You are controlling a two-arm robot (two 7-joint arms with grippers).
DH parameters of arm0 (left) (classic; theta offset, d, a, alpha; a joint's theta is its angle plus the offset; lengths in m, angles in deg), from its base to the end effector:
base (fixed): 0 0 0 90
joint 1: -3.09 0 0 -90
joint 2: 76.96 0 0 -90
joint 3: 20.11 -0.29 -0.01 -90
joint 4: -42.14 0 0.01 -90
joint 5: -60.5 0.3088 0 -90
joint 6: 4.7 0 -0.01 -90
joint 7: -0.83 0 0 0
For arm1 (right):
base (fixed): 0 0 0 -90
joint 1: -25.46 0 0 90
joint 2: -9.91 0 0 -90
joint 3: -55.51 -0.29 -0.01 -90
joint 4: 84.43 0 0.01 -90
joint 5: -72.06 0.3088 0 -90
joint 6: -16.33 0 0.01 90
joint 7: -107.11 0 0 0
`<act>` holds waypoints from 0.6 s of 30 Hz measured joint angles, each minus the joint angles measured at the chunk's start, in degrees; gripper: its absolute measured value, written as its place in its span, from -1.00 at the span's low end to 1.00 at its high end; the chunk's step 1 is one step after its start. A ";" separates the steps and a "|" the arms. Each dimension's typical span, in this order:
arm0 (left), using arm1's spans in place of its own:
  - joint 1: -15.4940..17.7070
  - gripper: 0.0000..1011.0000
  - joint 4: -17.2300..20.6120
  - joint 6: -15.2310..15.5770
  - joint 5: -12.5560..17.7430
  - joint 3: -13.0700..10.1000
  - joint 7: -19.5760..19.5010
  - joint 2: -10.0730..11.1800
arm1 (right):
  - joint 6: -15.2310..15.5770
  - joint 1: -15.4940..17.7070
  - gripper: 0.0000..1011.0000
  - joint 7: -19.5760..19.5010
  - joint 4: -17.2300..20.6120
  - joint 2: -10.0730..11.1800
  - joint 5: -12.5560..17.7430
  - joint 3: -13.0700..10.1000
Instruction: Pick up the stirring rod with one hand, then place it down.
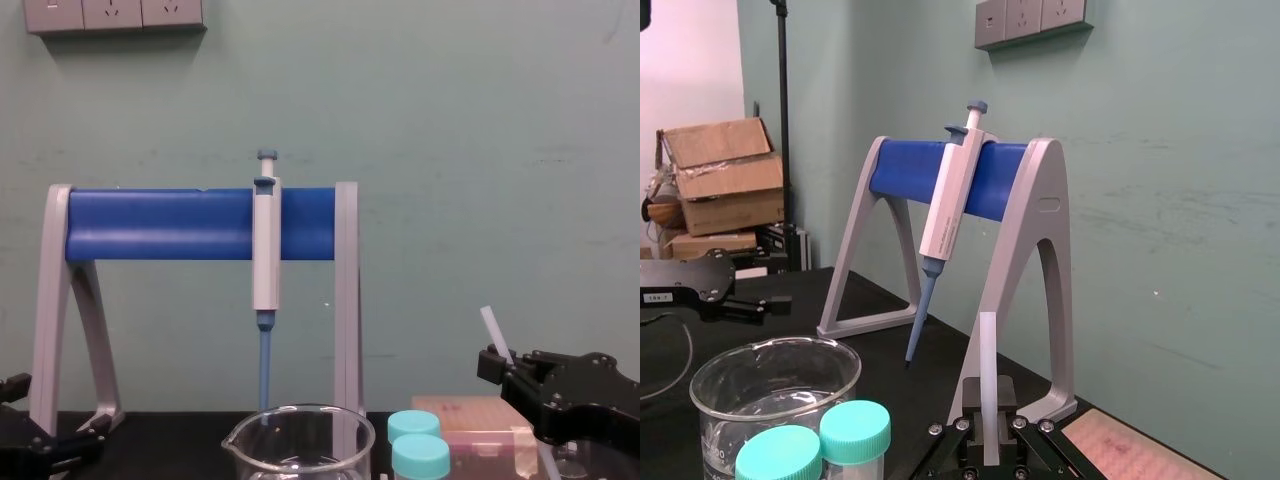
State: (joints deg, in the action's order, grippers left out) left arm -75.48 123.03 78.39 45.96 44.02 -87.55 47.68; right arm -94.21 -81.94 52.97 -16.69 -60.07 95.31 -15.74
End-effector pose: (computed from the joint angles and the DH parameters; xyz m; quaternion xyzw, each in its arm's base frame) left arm 0.3581 0.0826 -0.3024 0.1416 -0.1324 0.5799 0.7913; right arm 0.4001 -0.0527 -0.3193 0.0400 -0.0826 -0.3819 0.9196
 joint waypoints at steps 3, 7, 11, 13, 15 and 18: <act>0.00 0.98 0.00 0.00 0.00 0.00 0.00 0.00 | -0.03 0.00 -0.80 0.04 0.00 0.00 0.02 -0.01; 0.00 0.98 0.00 0.00 0.00 0.00 0.00 0.00 | -0.07 0.00 -0.59 0.06 0.00 0.00 0.04 -0.02; 0.00 0.98 0.00 0.00 0.00 0.00 0.00 0.00 | -0.10 0.00 -0.31 0.08 0.00 0.00 0.06 -0.02; 0.00 0.98 0.00 0.00 0.00 0.00 0.00 0.00 | -0.11 0.00 -0.24 0.08 0.00 0.00 0.07 -0.02; 0.00 0.98 0.00 0.00 0.00 0.00 0.00 0.00 | -0.13 0.00 -0.07 0.09 0.00 0.00 0.07 -0.02; 0.00 0.98 0.00 0.00 0.00 0.00 0.00 0.00 | -0.15 0.00 0.13 0.11 0.00 0.00 0.07 -0.02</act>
State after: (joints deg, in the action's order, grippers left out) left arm -75.48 123.04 78.39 45.96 44.02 -87.55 47.68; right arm -94.37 -81.94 53.08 -16.69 -60.08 95.37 -15.76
